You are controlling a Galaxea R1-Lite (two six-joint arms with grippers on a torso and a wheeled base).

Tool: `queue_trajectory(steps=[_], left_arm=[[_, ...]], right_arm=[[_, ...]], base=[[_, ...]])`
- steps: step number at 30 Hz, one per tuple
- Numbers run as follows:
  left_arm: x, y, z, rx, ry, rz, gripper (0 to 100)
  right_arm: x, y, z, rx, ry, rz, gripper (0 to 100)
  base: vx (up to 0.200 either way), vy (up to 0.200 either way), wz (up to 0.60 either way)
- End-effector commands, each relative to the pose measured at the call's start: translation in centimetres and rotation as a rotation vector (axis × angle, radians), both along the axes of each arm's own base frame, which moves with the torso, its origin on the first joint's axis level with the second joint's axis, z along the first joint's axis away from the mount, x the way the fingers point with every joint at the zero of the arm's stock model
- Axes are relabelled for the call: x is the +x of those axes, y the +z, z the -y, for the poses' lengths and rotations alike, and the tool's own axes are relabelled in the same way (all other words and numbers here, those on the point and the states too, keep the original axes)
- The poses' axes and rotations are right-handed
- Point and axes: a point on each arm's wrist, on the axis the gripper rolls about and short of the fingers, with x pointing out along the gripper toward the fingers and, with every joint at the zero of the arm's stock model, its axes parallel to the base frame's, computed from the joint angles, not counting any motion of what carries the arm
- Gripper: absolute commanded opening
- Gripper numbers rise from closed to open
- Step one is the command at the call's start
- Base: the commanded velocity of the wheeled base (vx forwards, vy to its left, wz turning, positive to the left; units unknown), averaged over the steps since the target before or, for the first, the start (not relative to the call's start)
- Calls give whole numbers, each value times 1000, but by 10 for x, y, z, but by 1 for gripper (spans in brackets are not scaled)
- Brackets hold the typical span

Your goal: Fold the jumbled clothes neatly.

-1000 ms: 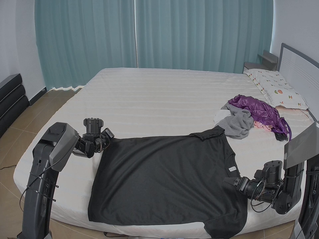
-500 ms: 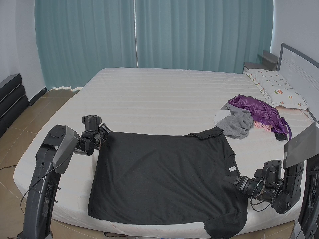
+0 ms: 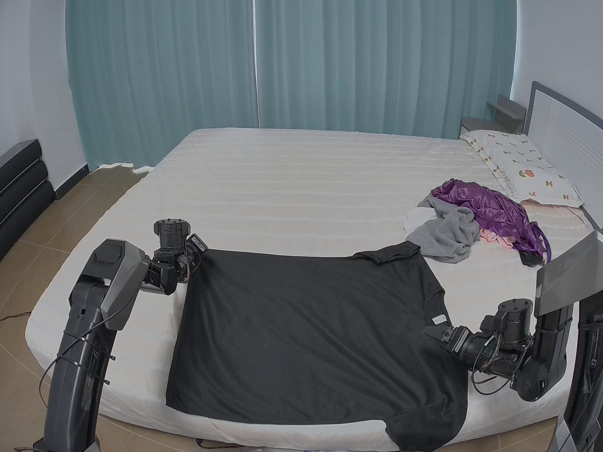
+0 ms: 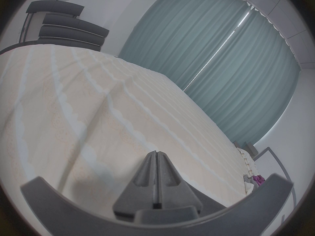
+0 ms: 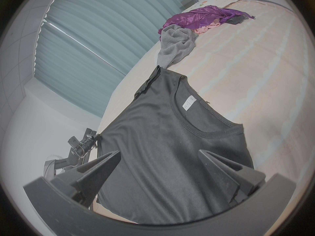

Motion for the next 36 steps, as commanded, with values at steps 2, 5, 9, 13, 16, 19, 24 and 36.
queue_trajectory(steps=[2,5,9,13,16,19,24,36], left_arm=[[1,-1,1,0,-1,-4,0],[2,1,1,0,-2,-17,0],[2,0,2,-2,-1,-30,100],[2,1,2,-4,0,-30,100],[-3,7,1,-46,29,-38,100],[-25,46,-3,-150,77,-49,100],[-70,86,-9,-226,33,-54,100],[-197,79,-7,-303,4,-139,100]], right_arm=[[6,5,2,15,-16,42,100],[9,8,2,19,-22,58,100],[12,14,2,39,-32,84,100],[14,17,2,54,-39,97,100],[25,19,0,69,-46,133,100],[45,17,-6,74,-39,166,100],[89,22,-18,64,-32,137,100],[198,1,-54,3,-48,45,100]], base=[[0,0,0],[0,0,0],[0,0,0],[0,0,0],[0,0,0],[0,0,0],[0,0,0],[0,0,0]])
